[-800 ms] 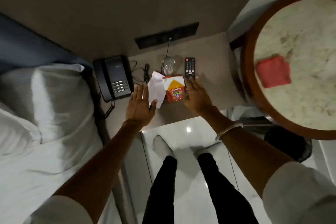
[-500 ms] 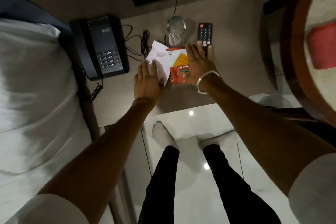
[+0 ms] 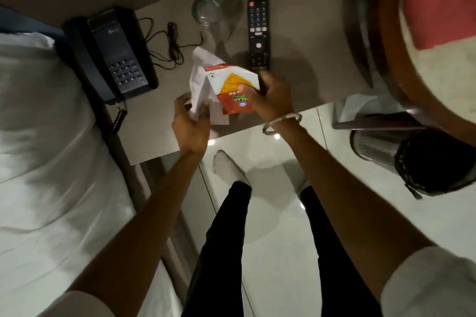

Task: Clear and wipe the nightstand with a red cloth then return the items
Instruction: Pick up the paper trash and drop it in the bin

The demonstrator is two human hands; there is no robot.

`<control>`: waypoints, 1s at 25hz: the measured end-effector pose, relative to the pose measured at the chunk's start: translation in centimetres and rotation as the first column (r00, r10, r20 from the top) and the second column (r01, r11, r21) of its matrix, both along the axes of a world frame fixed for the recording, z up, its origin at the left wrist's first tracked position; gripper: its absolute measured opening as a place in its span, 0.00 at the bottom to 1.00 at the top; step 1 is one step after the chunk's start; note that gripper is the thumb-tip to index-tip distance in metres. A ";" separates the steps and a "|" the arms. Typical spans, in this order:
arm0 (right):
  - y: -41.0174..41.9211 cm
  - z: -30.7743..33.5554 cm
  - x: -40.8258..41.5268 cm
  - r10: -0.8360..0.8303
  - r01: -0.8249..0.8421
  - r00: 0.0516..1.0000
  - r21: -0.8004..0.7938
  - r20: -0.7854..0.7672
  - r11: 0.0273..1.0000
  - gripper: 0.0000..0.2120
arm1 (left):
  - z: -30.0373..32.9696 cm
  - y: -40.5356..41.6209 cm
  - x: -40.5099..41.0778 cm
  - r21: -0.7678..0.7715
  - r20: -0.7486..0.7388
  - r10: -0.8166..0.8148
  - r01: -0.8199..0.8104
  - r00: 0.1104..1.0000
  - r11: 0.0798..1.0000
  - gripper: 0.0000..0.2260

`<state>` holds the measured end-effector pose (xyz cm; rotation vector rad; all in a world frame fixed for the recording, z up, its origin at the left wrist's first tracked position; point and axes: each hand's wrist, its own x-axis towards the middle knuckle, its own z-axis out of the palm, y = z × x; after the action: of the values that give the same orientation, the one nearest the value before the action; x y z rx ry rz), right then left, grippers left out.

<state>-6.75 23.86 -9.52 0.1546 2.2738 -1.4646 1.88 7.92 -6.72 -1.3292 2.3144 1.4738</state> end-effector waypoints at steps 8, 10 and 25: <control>26.7 -0.2 13.3 -0.663 0.793 0.509 -0.001 0.549 0.609 0.03 | 1.0 17.1 5.6 0.197 0.066 -0.051 0.037 0.997 0.980 0.07; 33.1 -0.2 15.5 -0.791 0.888 0.321 0.124 0.521 0.442 0.05 | 0.2 22.6 5.7 0.276 0.131 -0.224 0.181 0.966 0.944 0.08; 52.7 -4.6 18.0 -0.878 0.958 -0.042 0.267 0.478 0.100 0.19 | -6.0 52.8 0.8 0.545 0.404 -0.555 0.296 0.727 0.784 0.12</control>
<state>11.23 76.55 -14.12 2.2101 1.3264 -1.7034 2.72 60.70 -12.73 -0.8325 1.6234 1.1591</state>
